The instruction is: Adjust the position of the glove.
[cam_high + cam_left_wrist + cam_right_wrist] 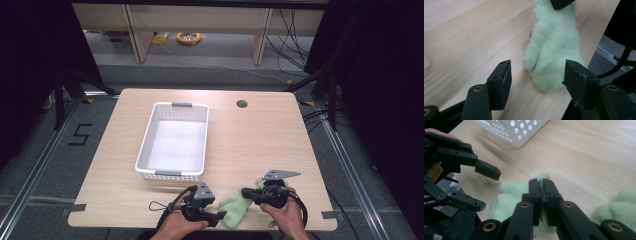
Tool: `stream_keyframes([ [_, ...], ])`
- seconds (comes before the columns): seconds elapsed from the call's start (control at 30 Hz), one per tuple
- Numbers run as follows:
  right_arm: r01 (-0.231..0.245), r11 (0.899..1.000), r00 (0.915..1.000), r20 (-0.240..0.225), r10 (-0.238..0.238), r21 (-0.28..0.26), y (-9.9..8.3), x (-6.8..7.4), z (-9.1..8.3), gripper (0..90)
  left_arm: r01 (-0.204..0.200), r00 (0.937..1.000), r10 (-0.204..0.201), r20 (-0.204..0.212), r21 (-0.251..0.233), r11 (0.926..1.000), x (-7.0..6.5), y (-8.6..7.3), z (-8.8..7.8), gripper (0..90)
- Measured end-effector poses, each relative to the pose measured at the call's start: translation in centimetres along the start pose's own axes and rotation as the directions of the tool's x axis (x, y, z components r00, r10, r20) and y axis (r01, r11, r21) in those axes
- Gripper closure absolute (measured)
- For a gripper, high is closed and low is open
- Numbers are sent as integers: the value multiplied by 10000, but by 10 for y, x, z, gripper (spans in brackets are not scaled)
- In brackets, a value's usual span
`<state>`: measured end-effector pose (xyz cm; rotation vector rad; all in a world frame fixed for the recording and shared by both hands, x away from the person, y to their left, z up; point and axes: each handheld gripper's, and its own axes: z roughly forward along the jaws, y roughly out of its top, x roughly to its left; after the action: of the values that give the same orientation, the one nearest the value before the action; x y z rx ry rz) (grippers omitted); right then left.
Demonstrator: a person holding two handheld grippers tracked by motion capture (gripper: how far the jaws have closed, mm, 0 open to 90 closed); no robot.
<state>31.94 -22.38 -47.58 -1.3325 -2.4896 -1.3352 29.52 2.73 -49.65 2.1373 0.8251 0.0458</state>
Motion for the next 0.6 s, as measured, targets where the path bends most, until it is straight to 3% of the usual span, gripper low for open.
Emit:
stream_keyframes([
  [0.03, 22, 10000, 10000, 44, -22, -8, 0, -1, 0, 863, -237, 9997, 236, 34, 134, 9996, 0, 1, 0, 420],
  [0.1, -8, 10000, 10000, 60, 7, 22, -1, -1, 0, 863, -287, 9995, 285, 124, 169, 9994, -1, 2, 1, 438],
  [0.13, 254, 9997, 9995, 195, -254, -4, -1, -3, 0, 862, -269, 9996, 269, -31, 243, 9993, -4, 1, 4, 471],
  [0.17, 287, 9996, 9995, 94, -287, -51, -1, -4, 1, 862, -678, 9977, 678, 9, 462, 9966, -2, 2, 4, 490],
  [0.2, 233, 9997, 9997, 70, -233, -17, -1, -4, 1, 861, -508, 9987, 511, -70, 373, 9980, -3, 2, 6, 506],
  [0.23, 240, 9997, 9997, 74, -240, -29, -1, -4, 1, 861, -776, 9969, 781, -87, 459, 9959, -1, 2, 7, 536],
  [0.27, 250, 9997, 9996, 103, -250, 4, -1, -3, 1, 861, -585, 9981, 593, -195, 389, 9975, -2, 2, 9, 574],
  [0.3, 268, 9996, 9992, 299, -269, 51, -1, -2, 1, 861, -723, 9974, 725, -52, 401, 9966, -2, 2, 10, 611],
  [0.37, 288, 9996, 9994, 175, -289, 45, -1, -3, 2, 860, -827, 9964, 833, -132, 356, 9959, -4, 2, 12, 706],
  [0.43, 275, 9996, 9995, 162, -276, 72, -2, -4, 2, 860, -1221, 9921, 1232, -236, 408, 9917, -4, 3, 11, 794],
  [0.47, 316, 9994, 9994, 167, -317, 109, -2, -4, 2, 860, -1093, 9936, 1099, -256, 251, 9937, -3, 3, 11, 844],
  [0.5, 176, 9997, 9997, 143, -179, 185, -2, -2, 2, 860, -1343, 9905, 1352, -265, 332, 9904, -1, 5, 10, 871],
  [0.53, 513, 9984, 9980, 349, -521, 240, -2, -3, 0, 860, -1442, 9889, 1454, -292, 394, 9888, 2, 6, 8, 881],
  [0.6, 500, 9981, 9987, 118, -505, 346, -4, -1, 1, 860, -1318, 9901, 1330, -445, 284, 9909, 6, 9, 8, 892],
])
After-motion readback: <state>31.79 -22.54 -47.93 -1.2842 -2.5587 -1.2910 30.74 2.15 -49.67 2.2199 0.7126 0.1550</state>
